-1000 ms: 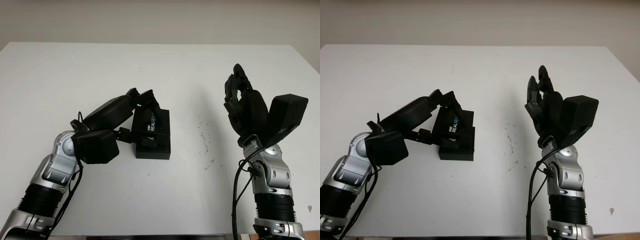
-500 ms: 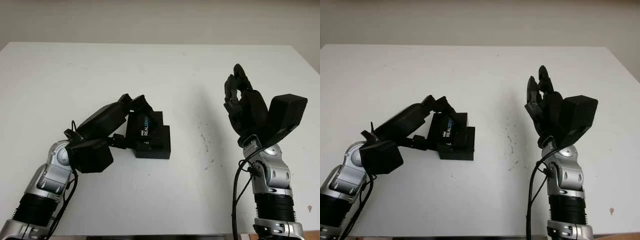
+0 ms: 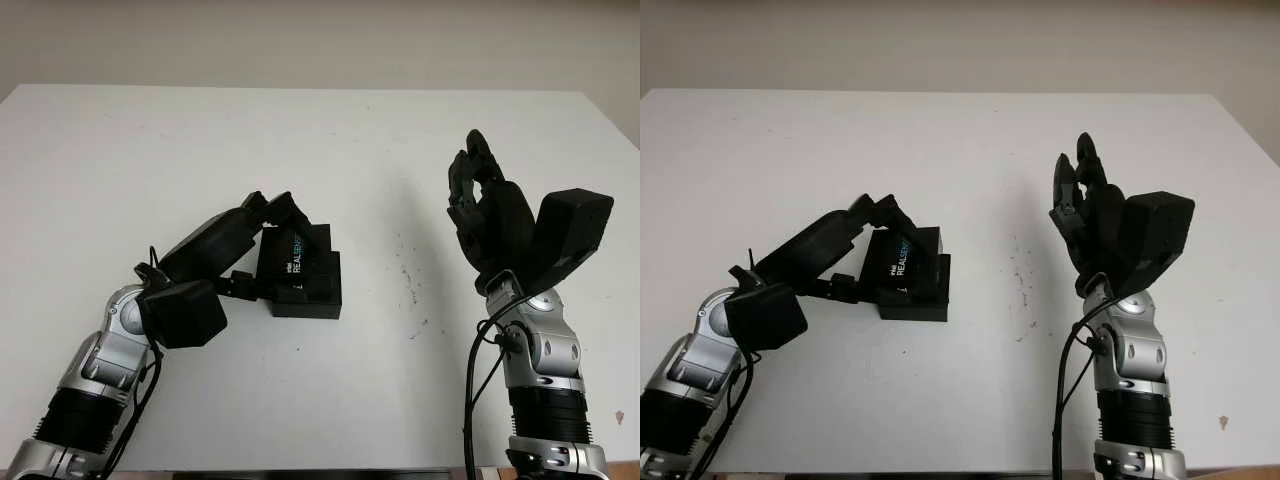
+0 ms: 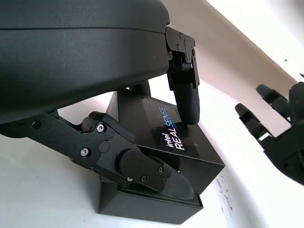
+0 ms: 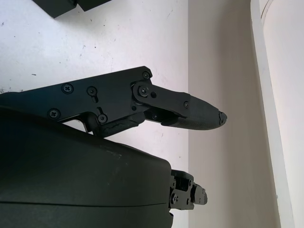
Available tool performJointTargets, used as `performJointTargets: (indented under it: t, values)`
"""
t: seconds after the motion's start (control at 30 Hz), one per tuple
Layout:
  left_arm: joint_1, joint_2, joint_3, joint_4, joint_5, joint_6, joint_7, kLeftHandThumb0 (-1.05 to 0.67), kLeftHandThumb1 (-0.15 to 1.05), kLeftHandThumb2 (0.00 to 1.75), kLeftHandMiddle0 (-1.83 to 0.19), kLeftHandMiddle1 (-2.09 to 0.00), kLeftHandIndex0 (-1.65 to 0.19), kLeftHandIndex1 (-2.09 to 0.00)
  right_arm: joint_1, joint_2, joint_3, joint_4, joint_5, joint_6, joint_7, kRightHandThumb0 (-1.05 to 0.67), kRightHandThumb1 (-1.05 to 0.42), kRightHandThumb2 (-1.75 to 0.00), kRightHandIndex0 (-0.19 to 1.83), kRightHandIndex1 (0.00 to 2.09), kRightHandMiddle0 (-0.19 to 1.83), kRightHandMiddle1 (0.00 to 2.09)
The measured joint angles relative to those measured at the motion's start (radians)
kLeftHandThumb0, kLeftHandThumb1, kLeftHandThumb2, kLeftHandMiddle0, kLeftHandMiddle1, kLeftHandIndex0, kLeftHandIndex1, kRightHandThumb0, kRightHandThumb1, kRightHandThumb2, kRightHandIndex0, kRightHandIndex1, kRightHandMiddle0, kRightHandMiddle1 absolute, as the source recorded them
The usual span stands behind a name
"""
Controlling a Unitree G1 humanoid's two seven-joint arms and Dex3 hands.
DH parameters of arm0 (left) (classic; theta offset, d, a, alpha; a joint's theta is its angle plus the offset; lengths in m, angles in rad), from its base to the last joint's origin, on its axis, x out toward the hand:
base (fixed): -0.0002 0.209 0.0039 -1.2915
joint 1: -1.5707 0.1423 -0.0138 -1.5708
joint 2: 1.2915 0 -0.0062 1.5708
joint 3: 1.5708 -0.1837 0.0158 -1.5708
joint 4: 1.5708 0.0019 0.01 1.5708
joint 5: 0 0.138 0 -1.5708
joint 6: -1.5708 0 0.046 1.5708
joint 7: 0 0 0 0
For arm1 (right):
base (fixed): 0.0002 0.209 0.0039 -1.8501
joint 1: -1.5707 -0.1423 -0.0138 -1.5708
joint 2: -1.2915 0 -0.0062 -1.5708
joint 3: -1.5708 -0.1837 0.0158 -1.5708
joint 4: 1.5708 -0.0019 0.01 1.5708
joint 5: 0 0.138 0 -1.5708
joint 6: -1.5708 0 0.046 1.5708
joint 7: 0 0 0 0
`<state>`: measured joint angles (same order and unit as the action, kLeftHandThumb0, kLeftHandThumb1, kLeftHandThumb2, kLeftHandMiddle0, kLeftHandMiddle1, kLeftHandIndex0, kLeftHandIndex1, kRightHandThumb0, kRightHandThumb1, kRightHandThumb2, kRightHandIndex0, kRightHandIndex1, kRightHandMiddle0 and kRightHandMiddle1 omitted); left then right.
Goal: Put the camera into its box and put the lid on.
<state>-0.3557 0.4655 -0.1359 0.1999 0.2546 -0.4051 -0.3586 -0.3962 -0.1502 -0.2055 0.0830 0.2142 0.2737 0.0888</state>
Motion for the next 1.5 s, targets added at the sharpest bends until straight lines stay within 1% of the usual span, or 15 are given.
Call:
performJointTargets:
  t: [0.13,0.3,0.43,0.63,0.7,0.77,0.93,1.07,1.17,1.27,1.3,1.33,1.37,1.43,1.5]
  values:
    - [0.000,-0.008,-0.001,0.009,-0.003,-0.011,0.001,-0.28,1.05,0.21,-0.11,-2.04,-0.05,-1.55,0.000,0.000,0.001,0.002,-0.002,-0.001,0.002,-0.61,-1.05,-0.60,-0.06,0.06,-0.07,0.05]
    - [0.000,-0.027,-0.006,0.002,0.009,-0.005,0.011,-0.27,1.05,0.18,-0.39,-2.09,-0.05,-1.55,0.000,0.000,0.002,0.014,-0.006,-0.012,0.011,-0.61,-1.05,-0.61,-0.05,0.06,-0.07,0.05]
    - [0.004,-0.039,-0.018,-0.003,0.010,-0.003,0.010,-0.26,1.05,0.19,-0.16,-1.98,-0.03,-1.57,0.000,0.000,0.002,0.016,-0.008,-0.013,0.009,-0.61,-1.05,-0.60,-0.05,0.06,-0.07,0.05]
    - [0.020,-0.039,-0.019,-0.030,0.011,0.003,0.009,-0.27,1.05,0.20,-0.13,-1.96,-0.01,-1.60,0.001,0.000,0.001,0.016,-0.008,-0.016,0.011,-0.60,-1.05,-0.61,-0.05,0.06,-0.06,0.06]
    - [0.026,-0.039,-0.019,-0.043,0.013,0.009,0.008,-0.28,1.05,0.20,-0.14,-2.04,-0.01,-1.62,0.001,0.000,0.002,0.018,-0.008,-0.021,0.011,-0.60,-1.05,-0.62,-0.05,0.06,-0.07,0.05]
    - [0.030,-0.039,-0.019,-0.049,0.014,0.009,0.008,-0.28,1.05,0.21,-0.13,-1.92,-0.01,-1.63,0.001,0.000,0.002,0.019,-0.008,-0.024,0.011,-0.61,-1.05,-0.62,-0.04,0.06,-0.06,0.06]
    - [0.051,-0.041,-0.019,-0.071,0.014,0.009,0.011,-0.28,1.05,0.25,-0.13,-1.82,0.01,-1.63,0.001,0.000,0.001,0.023,-0.008,-0.024,0.011,-0.61,-1.05,-0.61,-0.03,0.06,-0.06,0.06]
    - [0.067,-0.039,-0.017,-0.098,0.019,0.009,0.019,-0.29,1.05,0.25,-0.13,-1.96,0.02,-1.64,0.001,0.000,0.002,0.023,-0.008,-0.027,0.013,-0.61,-1.05,-0.61,-0.04,0.06,-0.06,0.05]
    - [0.081,-0.035,-0.012,-0.124,0.030,0.028,0.021,-0.28,1.05,0.25,-0.11,-1.88,0.04,-1.64,0.001,0.000,0.002,0.024,-0.008,-0.028,0.014,-0.62,-1.05,-0.60,-0.03,0.06,-0.06,0.06]
    - [0.097,-0.021,-0.010,-0.168,0.092,0.069,0.033,-0.32,1.05,0.26,-0.08,-1.73,0.04,-1.60,0.001,0.000,0.001,0.024,-0.008,-0.028,0.014,-0.60,-1.05,-0.61,-0.03,0.06,-0.06,0.06]
    - [0.102,-0.012,-0.011,-0.183,0.122,0.080,0.038,-0.37,1.05,0.27,-0.02,-1.51,0.08,-1.50,0.001,0.000,0.001,0.024,-0.008,-0.028,0.014,-0.60,-1.05,-0.61,-0.03,0.06,-0.06,0.06]
    - [0.104,0.002,-0.016,-0.201,0.166,0.092,0.038,-0.51,1.05,0.33,0.01,-0.82,0.10,-0.96,0.001,0.000,0.001,0.025,-0.008,-0.028,0.014,-0.60,-1.05,-0.61,-0.03,0.06,-0.06,0.06]
    - [0.109,0.022,-0.022,-0.215,0.213,0.105,0.035,-0.56,1.05,0.35,-0.03,-0.47,0.07,-0.70,0.001,0.000,0.001,0.025,-0.008,-0.028,0.015,-0.60,-1.05,-0.61,-0.03,0.06,-0.06,0.06]
    - [0.114,0.059,-0.036,-0.241,0.293,0.134,0.023,-0.69,1.05,0.45,0.08,-0.12,0.11,-0.26,0.001,0.000,0.000,0.025,-0.008,-0.028,0.015,-0.59,-1.05,-0.61,-0.04,0.06,-0.07,0.05]
    - [0.115,0.081,-0.050,-0.271,0.358,0.173,0.007,-0.77,1.05,0.53,0.15,-0.05,0.14,-0.13,0.001,0.000,0.000,0.025,-0.006,-0.028,0.017,-0.59,-1.05,-0.61,-0.05,0.05,-0.07,0.05]
